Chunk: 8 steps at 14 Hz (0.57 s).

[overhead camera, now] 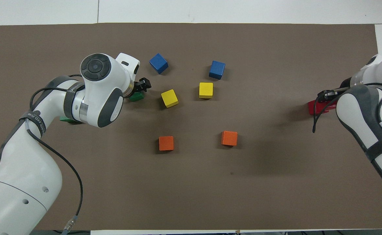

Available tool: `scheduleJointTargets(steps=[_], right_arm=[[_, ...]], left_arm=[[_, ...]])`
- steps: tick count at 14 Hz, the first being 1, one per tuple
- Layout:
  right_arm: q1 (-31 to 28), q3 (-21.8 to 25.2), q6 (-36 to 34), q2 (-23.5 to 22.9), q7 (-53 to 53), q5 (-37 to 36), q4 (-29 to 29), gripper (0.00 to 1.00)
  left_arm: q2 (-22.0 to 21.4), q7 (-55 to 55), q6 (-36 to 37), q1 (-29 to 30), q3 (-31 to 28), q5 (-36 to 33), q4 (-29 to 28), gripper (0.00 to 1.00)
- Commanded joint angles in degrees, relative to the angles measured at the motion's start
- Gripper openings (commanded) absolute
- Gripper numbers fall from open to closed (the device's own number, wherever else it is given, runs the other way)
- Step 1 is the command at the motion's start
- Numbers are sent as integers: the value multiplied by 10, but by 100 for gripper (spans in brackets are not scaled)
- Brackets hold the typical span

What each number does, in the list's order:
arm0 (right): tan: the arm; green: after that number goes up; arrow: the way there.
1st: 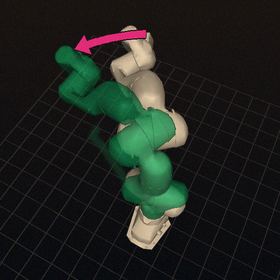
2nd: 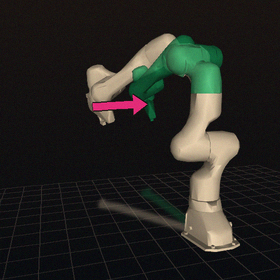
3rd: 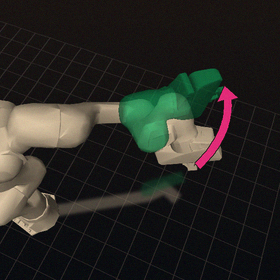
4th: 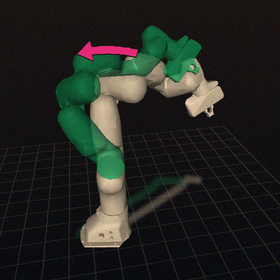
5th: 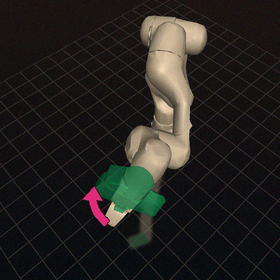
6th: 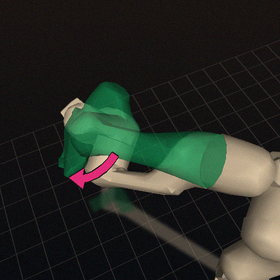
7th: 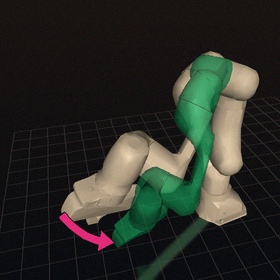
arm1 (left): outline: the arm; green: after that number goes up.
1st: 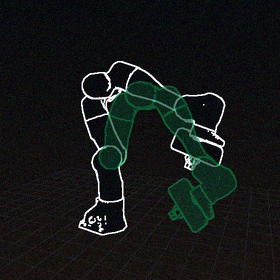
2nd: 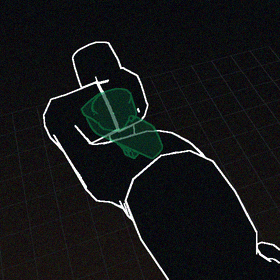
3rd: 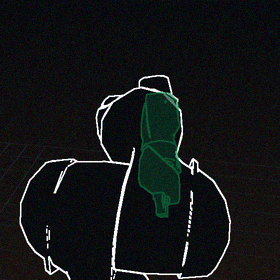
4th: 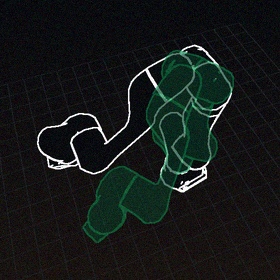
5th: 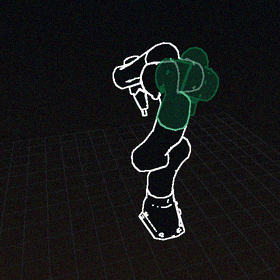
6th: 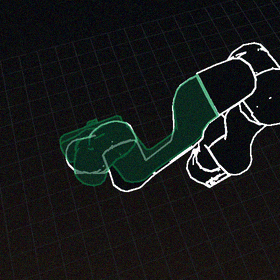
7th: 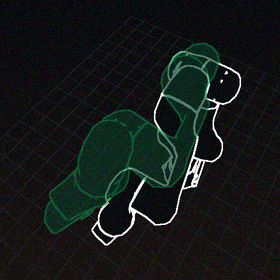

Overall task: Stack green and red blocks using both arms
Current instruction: 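Carry the green block onto the other green block with the left gripper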

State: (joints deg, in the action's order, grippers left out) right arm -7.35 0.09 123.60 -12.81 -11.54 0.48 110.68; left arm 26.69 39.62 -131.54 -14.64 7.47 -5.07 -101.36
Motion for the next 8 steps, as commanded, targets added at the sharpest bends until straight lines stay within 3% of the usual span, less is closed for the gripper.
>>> scheduleJointTargets(steps=[1, 2, 4, 8], right_arm=[[-5, -5, 18, 10, 12, -7, 20, 0], [-5, -4, 17, 10, 12, -13, 20, 0], [-5, -4, 17, 11, 12, -18, 21, 0], [-7, -5, 23, 8, 12, -18, 25, 0]], left_arm=[[-6, 12, -27, -7, -6, -13, -20, 85], [-6, 12, -23, -7, -6, -13, -20, 62], [-6, 12, -10, -7, -6, -12, -12, 0], [-8, 8, 85, -3, -6, -13, 35, 0]])
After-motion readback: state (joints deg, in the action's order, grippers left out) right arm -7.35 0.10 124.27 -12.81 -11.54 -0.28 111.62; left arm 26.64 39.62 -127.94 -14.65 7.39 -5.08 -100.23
